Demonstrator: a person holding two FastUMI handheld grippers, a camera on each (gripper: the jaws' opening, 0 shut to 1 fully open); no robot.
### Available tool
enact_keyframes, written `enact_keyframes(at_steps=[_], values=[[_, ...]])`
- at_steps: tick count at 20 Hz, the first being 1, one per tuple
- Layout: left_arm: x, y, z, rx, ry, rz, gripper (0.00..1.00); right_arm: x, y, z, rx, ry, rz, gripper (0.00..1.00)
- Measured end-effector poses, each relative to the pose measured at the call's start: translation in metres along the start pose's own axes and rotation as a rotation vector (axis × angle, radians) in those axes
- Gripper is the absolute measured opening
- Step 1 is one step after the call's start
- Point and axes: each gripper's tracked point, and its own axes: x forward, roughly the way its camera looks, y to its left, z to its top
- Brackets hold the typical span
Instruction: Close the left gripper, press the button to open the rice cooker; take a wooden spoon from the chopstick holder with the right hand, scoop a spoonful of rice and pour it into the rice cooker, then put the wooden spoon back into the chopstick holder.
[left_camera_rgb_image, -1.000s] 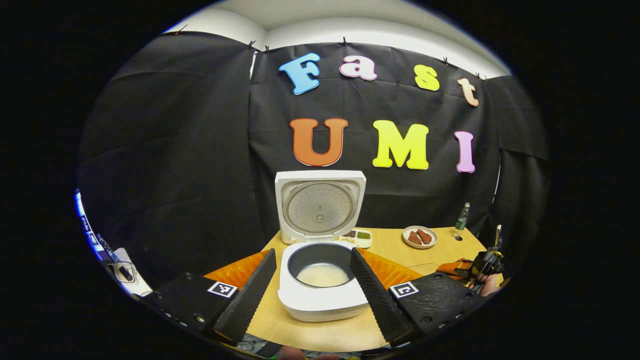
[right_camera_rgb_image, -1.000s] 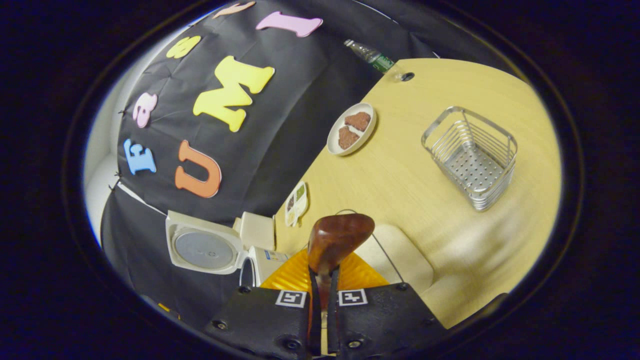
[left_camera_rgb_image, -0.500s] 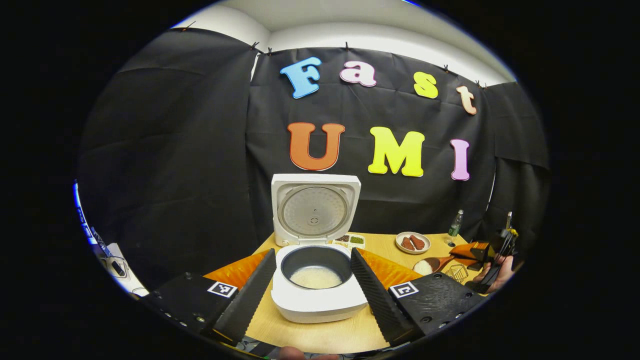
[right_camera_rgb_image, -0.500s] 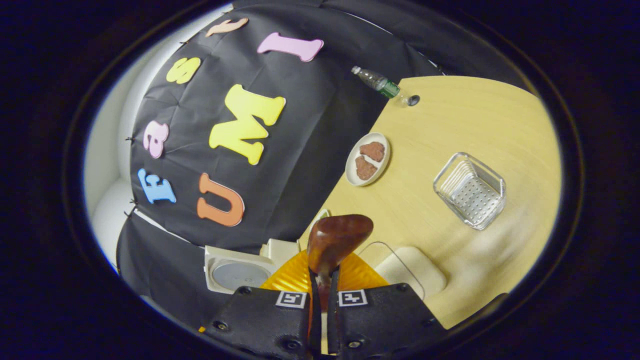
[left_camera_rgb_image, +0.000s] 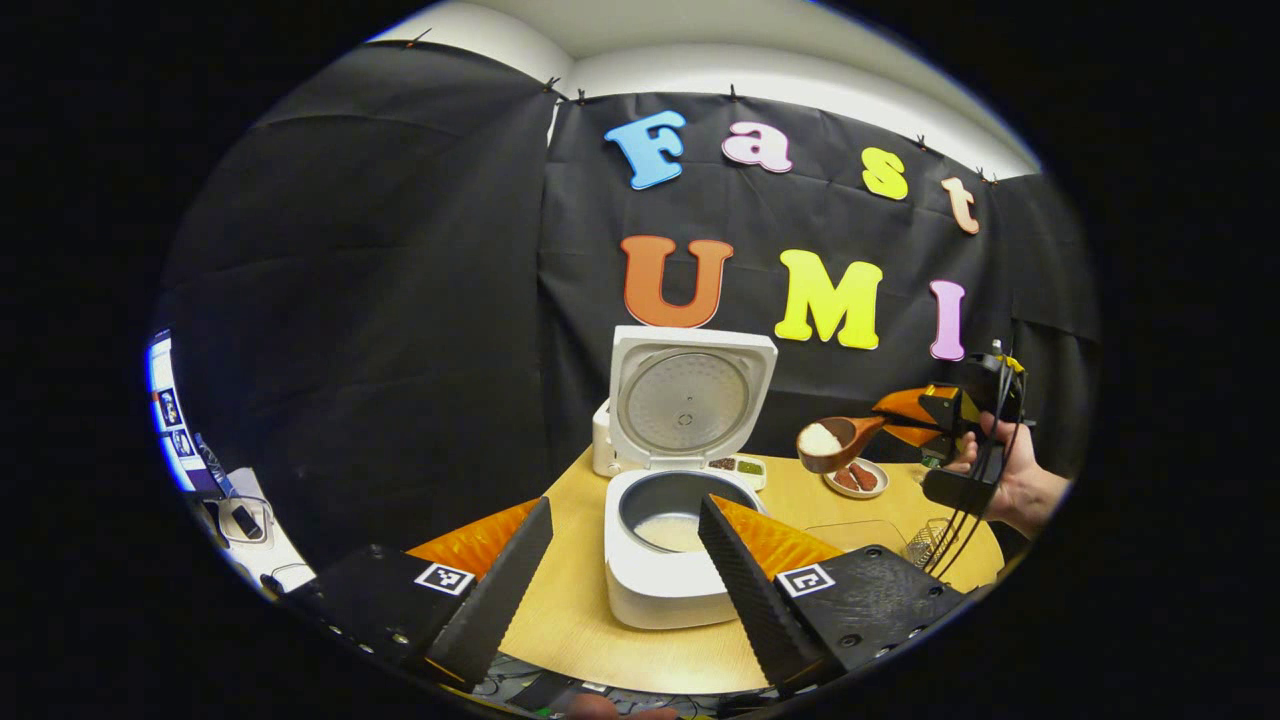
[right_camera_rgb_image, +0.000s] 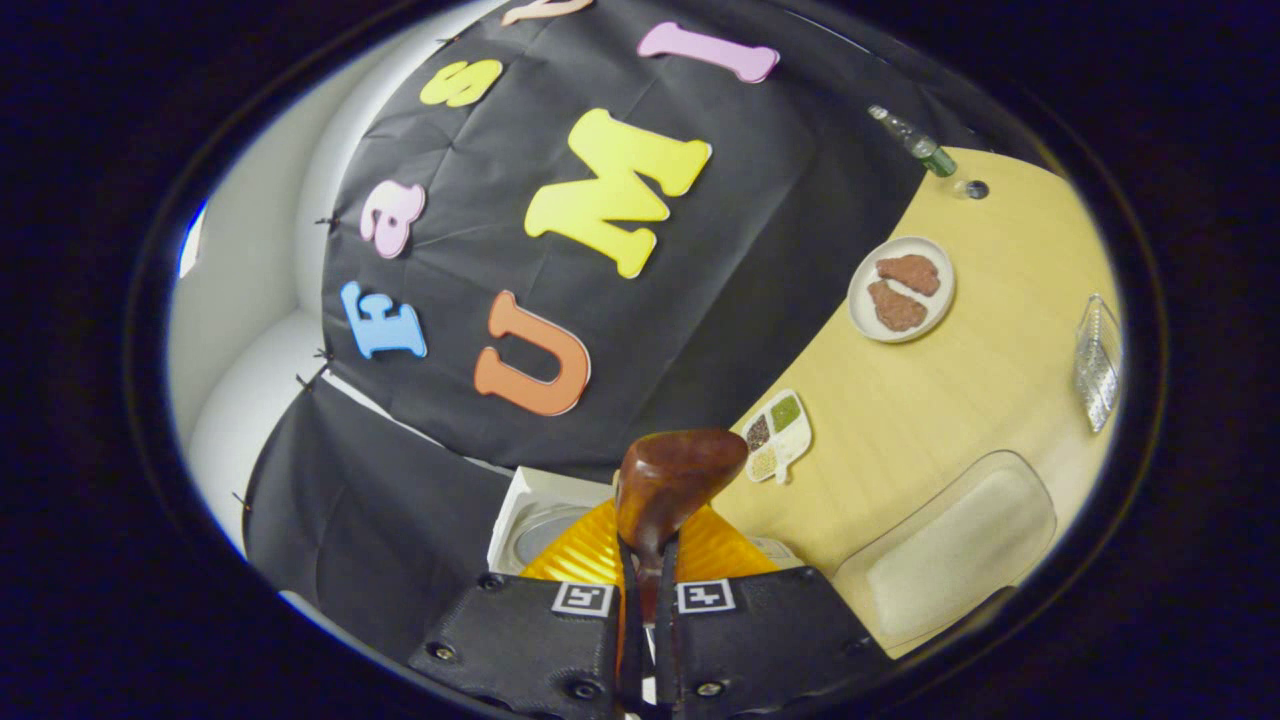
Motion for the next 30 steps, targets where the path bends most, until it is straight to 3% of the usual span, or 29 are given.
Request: enact_keyframes(at_steps=[7,14,21,30], values=[[-0.015,0.034,-0.015,-0.004,0.018,0.063,0.95,0.072,0.010,-0.055,-0.258,0.077,-0.074,0.10],[-0.023,0.052,-0.024,-0.046,0.022,0.118,0.95,0.101,0.016,-0.073,-0.636,0.076,-0.125,0.10],[-0.021,0.054,-0.026,-0.047,-0.001,0.123,0.94,0.095,0.047,-0.097,-1.059,0.085,-0.062,0.10],[-0.021,0.052,-0.027,-0.029,-0.018,0.109,0.95,0.071,0.086,-0.120,-1.448,0.027,0.046,0.10]])
